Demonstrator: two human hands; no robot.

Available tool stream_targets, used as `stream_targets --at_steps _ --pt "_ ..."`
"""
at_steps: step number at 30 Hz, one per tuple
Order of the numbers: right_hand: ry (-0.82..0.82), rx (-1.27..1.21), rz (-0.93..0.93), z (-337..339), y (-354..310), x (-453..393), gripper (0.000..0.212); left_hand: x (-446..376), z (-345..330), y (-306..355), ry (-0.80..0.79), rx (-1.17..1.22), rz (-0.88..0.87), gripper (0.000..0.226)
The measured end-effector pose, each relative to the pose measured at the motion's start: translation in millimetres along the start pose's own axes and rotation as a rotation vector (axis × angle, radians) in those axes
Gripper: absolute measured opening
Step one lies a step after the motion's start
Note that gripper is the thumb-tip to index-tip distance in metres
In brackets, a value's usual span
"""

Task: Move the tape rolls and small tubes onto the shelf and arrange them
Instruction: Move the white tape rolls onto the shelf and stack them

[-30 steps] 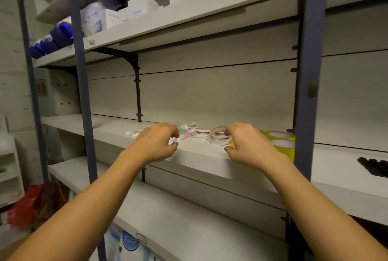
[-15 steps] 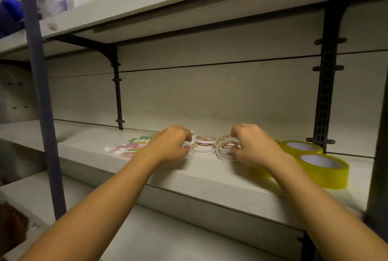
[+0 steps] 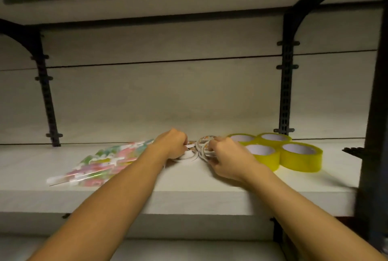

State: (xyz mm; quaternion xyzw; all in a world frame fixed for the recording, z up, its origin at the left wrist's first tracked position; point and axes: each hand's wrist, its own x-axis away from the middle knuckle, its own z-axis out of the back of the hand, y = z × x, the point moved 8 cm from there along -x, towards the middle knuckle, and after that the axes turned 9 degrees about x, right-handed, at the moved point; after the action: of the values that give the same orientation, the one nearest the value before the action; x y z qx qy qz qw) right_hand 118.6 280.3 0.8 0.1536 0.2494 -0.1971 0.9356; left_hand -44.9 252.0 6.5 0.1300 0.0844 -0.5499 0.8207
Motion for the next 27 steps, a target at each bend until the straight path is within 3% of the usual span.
stream_targets --at_steps 7,11,14,20,27 --pt "0.000 0.111 0.011 -8.9 -7.1 2.5 0.024 -2.9 -1.3 -1.5 0.054 -0.046 -0.024 0.024" --pt "-0.047 0.153 -0.012 -18.6 1.9 0.9 0.026 0.8 21.0 0.5 0.219 -0.002 0.020 0.029" --pt "-0.067 0.140 -0.004 -23.2 5.5 0.4 0.025 8.9 37.3 7.9 0.306 0.066 -0.001 0.017" --pt "-0.083 0.098 0.023 -15.9 2.0 2.7 0.027 35.5 53.3 18.1 0.312 0.086 0.026 0.020" --pt "0.077 -0.047 -0.002 22.8 12.6 15.8 0.028 81.1 67.4 16.6 0.342 0.022 0.064 0.018"
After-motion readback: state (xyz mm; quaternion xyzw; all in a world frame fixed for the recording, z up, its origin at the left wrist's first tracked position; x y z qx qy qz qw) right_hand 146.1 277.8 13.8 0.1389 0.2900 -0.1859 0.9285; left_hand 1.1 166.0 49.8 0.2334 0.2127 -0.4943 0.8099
